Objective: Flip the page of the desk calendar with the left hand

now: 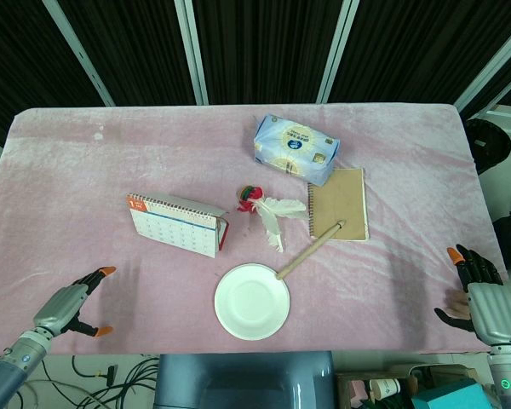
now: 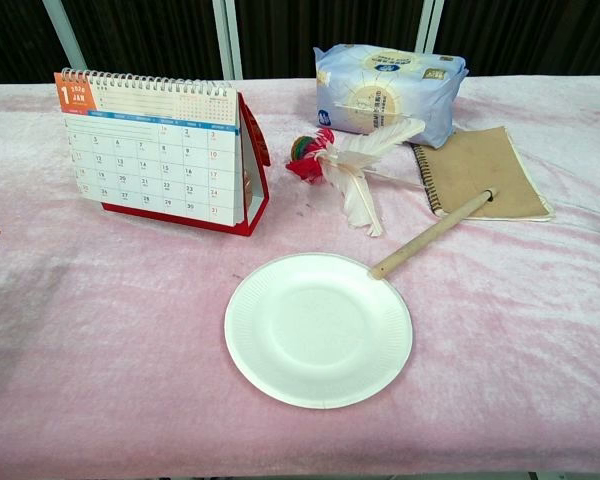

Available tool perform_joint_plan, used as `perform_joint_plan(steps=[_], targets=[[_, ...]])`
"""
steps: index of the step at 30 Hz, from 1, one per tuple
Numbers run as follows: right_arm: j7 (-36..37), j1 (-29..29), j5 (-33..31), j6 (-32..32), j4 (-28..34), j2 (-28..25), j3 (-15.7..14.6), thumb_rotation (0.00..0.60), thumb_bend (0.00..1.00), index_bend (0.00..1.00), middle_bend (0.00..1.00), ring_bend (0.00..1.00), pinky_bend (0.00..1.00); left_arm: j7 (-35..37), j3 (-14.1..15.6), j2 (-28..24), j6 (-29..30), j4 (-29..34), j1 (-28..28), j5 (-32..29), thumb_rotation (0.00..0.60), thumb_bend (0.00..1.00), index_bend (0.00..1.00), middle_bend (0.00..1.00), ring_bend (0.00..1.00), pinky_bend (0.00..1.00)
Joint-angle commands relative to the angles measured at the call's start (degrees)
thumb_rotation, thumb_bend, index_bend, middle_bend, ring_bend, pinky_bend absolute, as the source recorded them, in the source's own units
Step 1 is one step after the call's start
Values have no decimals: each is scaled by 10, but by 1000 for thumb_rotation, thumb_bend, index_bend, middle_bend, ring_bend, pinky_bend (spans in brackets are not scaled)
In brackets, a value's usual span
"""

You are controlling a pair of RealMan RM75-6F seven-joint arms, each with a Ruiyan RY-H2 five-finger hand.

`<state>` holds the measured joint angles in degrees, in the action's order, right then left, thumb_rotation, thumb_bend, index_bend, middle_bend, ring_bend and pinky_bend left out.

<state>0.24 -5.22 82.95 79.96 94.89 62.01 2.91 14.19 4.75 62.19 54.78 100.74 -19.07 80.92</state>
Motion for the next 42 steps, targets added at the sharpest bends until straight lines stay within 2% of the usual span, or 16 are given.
perform_joint_plan(steps=[1,22,28,31,33,35,37,38,42], targets=[[1,0,0,0,0,0,0,600,100,0,0,0,71,0,0,1,0,0,0,-1,600,17,0,37,57,126],[2,2,0,3,0,-1,0,600,101,0,0,0,71,0,-6,8,-1,8,-3,-13,600,17,0,37,57,126],[4,2,-1,3,0,-2,1,600,101,0,0,0,72,-10,-15,12,1,11,-5,-30,600,18,0,37,57,129],[4,2,-2,3,1,-2,1,600,100,0,0,0,72,-16,-26,14,6,17,-6,-51,600,31,0,50,89,185],[4,2,-2,2,1,-2,1,600,101,0,0,0,72,-24,-36,16,11,21,-8,-69,600,67,0,139,213,314],[4,2,-2,2,1,-2,1,600,101,0,0,0,72,-44,-51,23,23,24,-8,-96,600,117,0,388,448,521],[4,2,-2,3,1,-2,1,600,101,0,0,0,72,-69,-69,37,40,28,-10,-132,600,141,0,569,605,650],[5,2,-2,3,1,-2,2,600,101,0,0,0,72,-80,-77,44,44,31,-12,-152,600,150,0,630,664,701],[5,2,-2,3,2,-2,2,600,100,0,0,0,72,-122,-108,64,30,47,-38,-249,600,163,0,759,792,804]])
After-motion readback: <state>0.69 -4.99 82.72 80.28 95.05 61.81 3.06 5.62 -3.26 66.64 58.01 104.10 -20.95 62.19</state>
